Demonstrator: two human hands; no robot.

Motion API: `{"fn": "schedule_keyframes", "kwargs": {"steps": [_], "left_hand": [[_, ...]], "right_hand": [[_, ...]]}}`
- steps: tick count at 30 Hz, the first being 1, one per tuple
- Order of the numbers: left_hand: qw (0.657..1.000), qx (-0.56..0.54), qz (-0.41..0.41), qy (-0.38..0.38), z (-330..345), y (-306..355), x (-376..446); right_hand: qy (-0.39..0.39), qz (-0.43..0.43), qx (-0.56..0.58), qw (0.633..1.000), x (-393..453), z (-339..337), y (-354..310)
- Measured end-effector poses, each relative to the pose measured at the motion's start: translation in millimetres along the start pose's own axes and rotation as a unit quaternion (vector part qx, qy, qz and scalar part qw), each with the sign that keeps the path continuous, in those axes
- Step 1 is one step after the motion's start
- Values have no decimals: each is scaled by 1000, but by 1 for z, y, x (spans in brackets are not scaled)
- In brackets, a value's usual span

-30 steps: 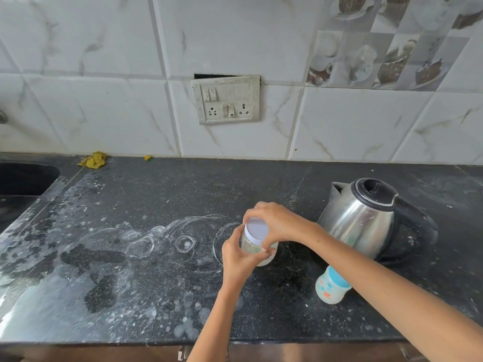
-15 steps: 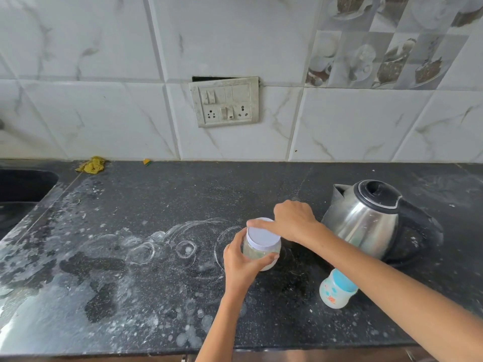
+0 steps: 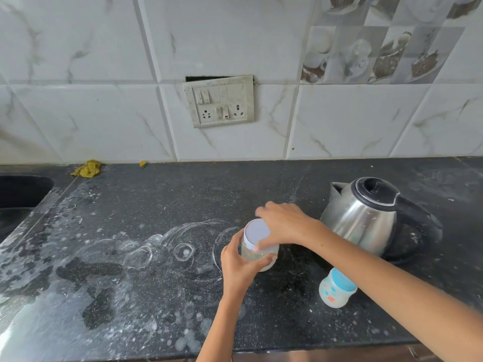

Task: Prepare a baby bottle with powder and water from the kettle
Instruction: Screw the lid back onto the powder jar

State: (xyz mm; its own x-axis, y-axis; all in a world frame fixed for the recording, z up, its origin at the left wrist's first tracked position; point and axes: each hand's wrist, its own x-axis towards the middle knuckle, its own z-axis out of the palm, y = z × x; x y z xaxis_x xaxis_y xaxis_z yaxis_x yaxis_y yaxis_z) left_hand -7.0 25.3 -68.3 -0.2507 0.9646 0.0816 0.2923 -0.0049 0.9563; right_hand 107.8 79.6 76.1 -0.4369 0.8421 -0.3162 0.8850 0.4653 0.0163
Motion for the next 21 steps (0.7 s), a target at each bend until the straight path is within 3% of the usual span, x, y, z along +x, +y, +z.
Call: {"fn": "schedule_keyframes", "kwargs": {"steps": [3, 8, 10, 13, 15, 18, 21], "left_hand": [[1000, 6, -2, -2, 0, 2, 0], [1000, 15, -11, -2, 0, 1, -1], [1000, 8, -9, -5, 0, 2, -1], [1000, 3, -16, -4, 0, 4, -2], [1000, 3, -11, -3, 0, 5, -2], [1000, -2, -5, -3, -1, 5, -3], [1000, 8, 1, -8, -2, 6, -3]], "right_hand": [[-36, -58, 12, 998, 5, 13, -1], [80, 54, -14, 995, 5, 1, -2], [68, 15, -9, 998, 5, 1, 6], [-21, -83, 44, 995, 3, 11, 13], [12, -103, 41, 994, 5, 20, 7], [118, -47, -10, 992, 9, 25, -8], [144, 60, 42, 987, 15, 29, -16]]}}
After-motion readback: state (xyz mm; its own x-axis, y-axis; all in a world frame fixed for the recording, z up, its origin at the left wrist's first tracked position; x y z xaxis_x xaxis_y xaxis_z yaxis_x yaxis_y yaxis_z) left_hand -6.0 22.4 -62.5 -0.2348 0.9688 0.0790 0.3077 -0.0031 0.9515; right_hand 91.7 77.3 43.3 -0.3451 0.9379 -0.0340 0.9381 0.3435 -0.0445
